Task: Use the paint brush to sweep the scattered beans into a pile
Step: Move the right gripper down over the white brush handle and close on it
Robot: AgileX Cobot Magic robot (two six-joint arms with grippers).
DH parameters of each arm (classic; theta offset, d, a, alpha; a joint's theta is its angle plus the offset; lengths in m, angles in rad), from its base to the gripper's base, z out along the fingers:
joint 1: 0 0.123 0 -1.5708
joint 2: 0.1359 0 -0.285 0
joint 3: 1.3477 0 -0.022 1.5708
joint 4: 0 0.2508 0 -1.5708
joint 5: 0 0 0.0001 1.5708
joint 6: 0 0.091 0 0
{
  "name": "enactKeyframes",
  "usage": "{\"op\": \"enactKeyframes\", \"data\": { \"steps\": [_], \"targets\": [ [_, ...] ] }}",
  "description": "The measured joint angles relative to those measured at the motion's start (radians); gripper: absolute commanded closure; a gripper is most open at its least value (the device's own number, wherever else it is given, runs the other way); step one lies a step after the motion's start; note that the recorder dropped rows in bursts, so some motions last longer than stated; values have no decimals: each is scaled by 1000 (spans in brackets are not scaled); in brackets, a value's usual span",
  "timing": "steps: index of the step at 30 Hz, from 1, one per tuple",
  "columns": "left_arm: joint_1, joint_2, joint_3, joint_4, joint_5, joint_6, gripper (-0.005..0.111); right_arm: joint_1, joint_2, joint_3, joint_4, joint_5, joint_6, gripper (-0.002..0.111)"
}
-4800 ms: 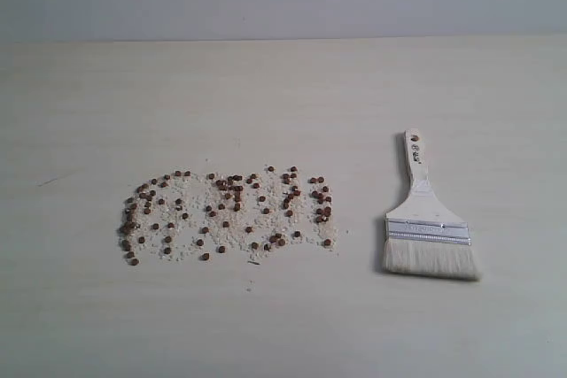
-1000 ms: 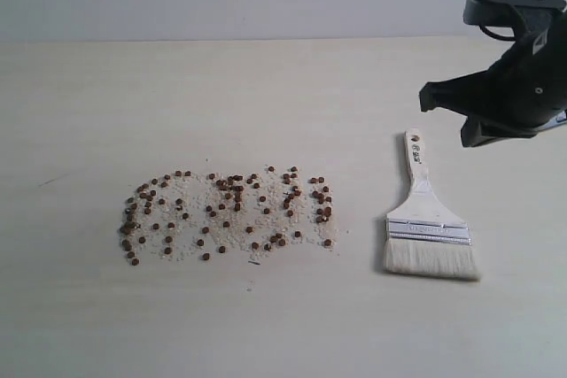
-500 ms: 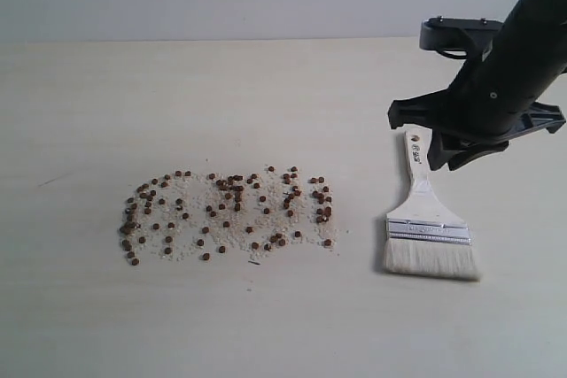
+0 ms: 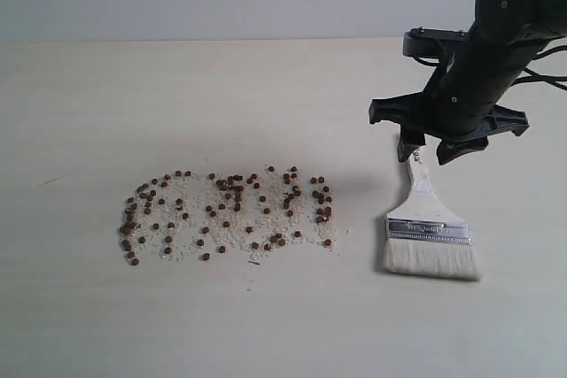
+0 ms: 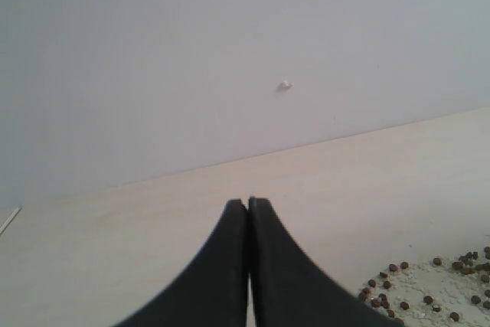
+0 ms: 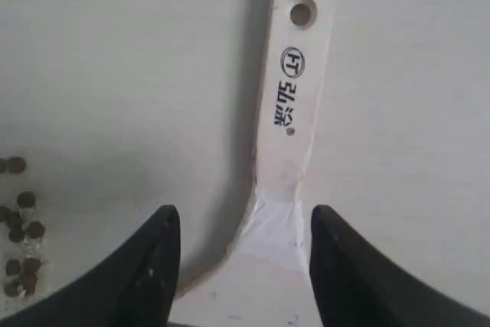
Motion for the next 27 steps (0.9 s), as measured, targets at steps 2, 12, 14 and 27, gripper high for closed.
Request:
{"op": "enactKeyframes", "data": {
  "steps": [2, 12, 14, 27],
  "targets": [
    [0, 0, 0, 0, 0, 0, 107, 0, 32, -20, -22, 9, 29, 58],
    [0, 0, 0, 0, 0, 0, 107, 0, 131, -36, -67, 7, 69, 58],
    [0, 0, 0, 0, 0, 0, 107, 0, 140, -36, -67, 9, 73, 58],
    [0, 0, 0, 0, 0, 0, 107, 0, 162, -45, -69, 38, 81, 64]
  ]
}}
